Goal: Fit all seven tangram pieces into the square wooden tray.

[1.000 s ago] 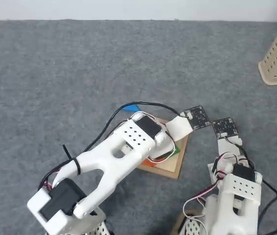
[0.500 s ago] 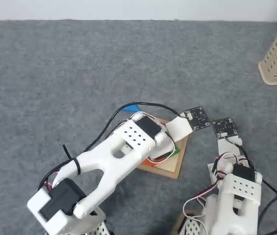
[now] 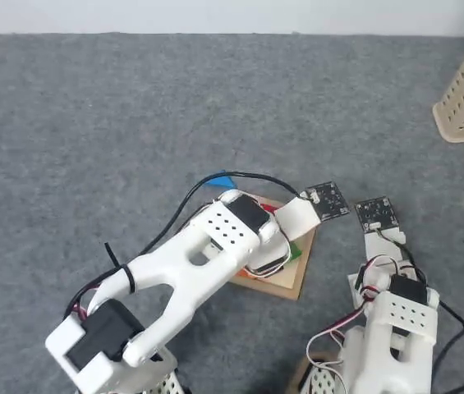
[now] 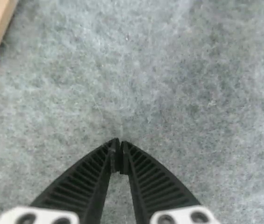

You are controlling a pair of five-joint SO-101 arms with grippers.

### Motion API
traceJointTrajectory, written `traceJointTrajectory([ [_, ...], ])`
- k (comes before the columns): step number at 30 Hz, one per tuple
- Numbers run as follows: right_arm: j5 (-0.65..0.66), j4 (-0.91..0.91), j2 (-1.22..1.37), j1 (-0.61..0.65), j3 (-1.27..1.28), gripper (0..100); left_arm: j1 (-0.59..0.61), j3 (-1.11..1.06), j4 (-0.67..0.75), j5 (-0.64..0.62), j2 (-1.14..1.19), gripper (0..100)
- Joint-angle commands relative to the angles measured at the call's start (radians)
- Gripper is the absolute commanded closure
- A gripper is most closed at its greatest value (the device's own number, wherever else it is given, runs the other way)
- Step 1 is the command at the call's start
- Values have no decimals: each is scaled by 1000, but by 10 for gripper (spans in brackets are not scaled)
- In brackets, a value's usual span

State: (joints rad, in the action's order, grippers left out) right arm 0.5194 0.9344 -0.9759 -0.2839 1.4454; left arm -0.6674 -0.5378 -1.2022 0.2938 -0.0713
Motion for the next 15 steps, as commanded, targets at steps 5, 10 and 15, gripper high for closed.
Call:
traceJointTrajectory([
  [5,20,-15,-25,7,14,992,-2,165,-132,-52,-66,848],
  [10,20,-15,-25,7,14,992,0,191,-150,-64,-66,848],
  [15,20,-15,-25,7,14,992,38,193,-127,-72,-114,848],
])
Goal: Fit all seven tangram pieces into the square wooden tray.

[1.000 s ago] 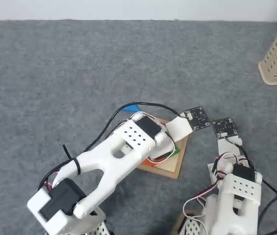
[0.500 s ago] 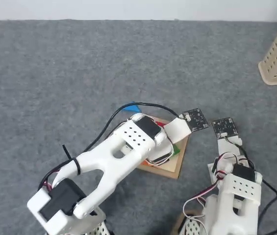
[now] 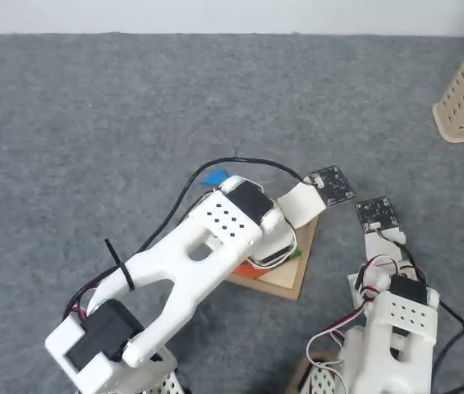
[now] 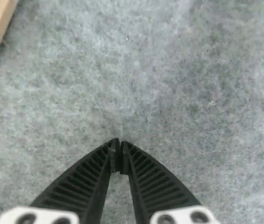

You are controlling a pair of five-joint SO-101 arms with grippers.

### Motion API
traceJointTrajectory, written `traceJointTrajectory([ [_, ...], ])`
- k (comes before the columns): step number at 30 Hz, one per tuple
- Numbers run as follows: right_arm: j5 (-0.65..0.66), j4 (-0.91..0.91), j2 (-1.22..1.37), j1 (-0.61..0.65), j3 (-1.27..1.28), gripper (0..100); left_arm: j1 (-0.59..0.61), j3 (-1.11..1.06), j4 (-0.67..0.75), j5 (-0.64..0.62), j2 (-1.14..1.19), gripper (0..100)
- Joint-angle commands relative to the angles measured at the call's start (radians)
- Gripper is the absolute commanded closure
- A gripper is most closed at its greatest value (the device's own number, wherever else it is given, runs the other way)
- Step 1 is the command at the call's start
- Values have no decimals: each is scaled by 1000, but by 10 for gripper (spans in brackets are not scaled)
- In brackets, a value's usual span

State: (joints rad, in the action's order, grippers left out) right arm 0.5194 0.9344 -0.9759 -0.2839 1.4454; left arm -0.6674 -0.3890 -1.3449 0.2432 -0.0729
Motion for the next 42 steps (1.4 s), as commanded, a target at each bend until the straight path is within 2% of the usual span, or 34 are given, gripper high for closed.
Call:
traceJointTrajectory([
  [1,20,-15,-25,7,14,992,68,44,31,-34,-135,848],
  [5,20,-15,-25,7,14,992,212,-1,121,-51,-166,848],
  [8,20,-15,-25,7,14,992,250,-91,224,-44,-126,850],
  [13,20,-15,-25,7,14,992,167,-130,238,-41,-38,920],
  [21,20,-15,-25,7,14,992,-2,-113,167,-49,3,924],
  [32,20,-15,-25,7,14,992,-12,-117,170,-49,20,926],
  [42,20,-13,-25,7,14,992,-14,-90,193,-51,164,926],
])
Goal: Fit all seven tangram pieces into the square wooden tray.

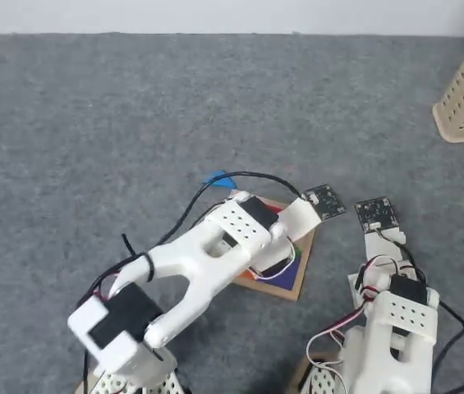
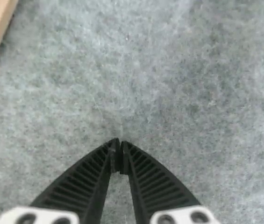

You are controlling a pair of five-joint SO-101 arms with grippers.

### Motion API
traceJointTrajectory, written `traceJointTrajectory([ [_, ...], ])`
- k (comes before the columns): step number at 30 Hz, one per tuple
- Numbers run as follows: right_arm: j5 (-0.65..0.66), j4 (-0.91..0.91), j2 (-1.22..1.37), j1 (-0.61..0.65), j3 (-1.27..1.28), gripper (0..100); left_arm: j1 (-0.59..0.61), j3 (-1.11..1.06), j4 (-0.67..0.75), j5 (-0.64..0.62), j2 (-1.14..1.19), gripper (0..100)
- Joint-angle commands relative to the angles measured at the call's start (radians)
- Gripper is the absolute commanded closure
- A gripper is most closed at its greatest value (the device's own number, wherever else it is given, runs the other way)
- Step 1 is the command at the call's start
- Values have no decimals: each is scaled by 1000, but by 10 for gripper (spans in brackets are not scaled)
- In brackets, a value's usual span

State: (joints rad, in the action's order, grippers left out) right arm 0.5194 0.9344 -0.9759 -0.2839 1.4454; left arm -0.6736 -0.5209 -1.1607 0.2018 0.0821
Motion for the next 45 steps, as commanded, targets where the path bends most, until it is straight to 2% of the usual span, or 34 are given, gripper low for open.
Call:
traceJointTrajectory([
  [1,20,-13,-25,7,14,992,-8,48,5,-9,17,926],
  [7,20,-13,-25,7,14,992,-14,64,-8,-9,21,926],
  [15,20,-15,-25,7,14,992,-18,113,-127,-61,-150,927],
  [22,20,-15,-25,7,14,992,-18,-27,12,-58,-114,927],
  [27,20,-13,-25,7,14,992,-17,45,-17,-57,34,927],
  [31,20,-13,-25,7,14,992,-14,140,-98,-58,86,927],
  [38,20,-15,-25,7,14,992,-18,148,-141,-61,-63,927],
  [42,20,-15,-25,7,14,992,-28,68,-98,-58,-132,927],
  [45,20,-15,-25,7,14,992,-81,16,-57,-43,-126,927],
])
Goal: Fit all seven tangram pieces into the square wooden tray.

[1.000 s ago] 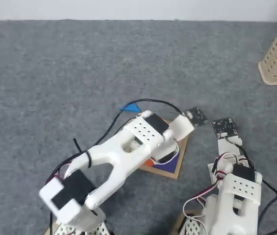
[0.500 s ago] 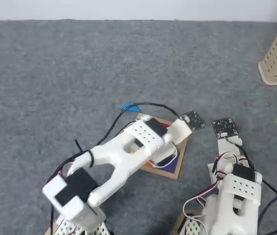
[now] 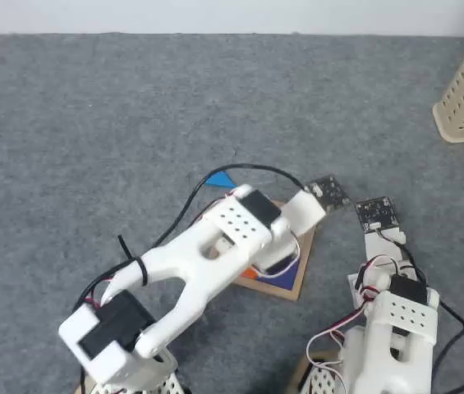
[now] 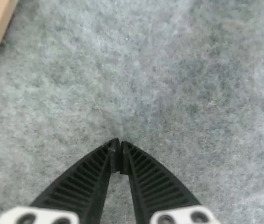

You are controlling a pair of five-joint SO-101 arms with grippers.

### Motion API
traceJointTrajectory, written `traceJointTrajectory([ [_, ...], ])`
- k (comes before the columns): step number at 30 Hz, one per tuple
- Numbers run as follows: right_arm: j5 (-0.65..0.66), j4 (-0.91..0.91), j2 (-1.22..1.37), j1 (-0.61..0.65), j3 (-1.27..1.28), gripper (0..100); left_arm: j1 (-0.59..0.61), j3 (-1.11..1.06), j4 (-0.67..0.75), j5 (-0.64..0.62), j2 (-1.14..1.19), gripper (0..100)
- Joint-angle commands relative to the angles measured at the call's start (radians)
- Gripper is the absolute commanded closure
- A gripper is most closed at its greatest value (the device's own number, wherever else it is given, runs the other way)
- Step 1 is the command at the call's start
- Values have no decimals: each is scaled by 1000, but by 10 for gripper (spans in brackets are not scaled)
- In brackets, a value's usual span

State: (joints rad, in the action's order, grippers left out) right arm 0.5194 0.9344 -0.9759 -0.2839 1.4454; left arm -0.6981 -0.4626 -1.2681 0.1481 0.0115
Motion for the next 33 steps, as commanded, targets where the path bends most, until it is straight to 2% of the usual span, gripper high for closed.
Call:
traceJointTrajectory([
  [1,20,-15,-25,7,14,992,-83,-58,64,17,-43,927],
  [5,20,-13,-25,7,14,992,-129,-74,95,17,46,927],
  [12,20,-13,-25,7,14,992,-60,12,87,17,153,927],
  [16,20,-13,-25,7,14,992,-61,53,11,21,89,927],
  [22,20,-13,-25,7,14,992,-46,62,-97,20,-133,927],
  [24,20,-15,-25,7,14,992,11,64,-112,23,-195,925],
  [26,20,-15,-25,7,14,992,118,68,-92,25,-238,923],
  [30,20,-13,-25,7,14,992,341,68,66,15,-232,893],
  [33,20,-13,-25,7,14,992,448,70,169,-49,-157,837],
])
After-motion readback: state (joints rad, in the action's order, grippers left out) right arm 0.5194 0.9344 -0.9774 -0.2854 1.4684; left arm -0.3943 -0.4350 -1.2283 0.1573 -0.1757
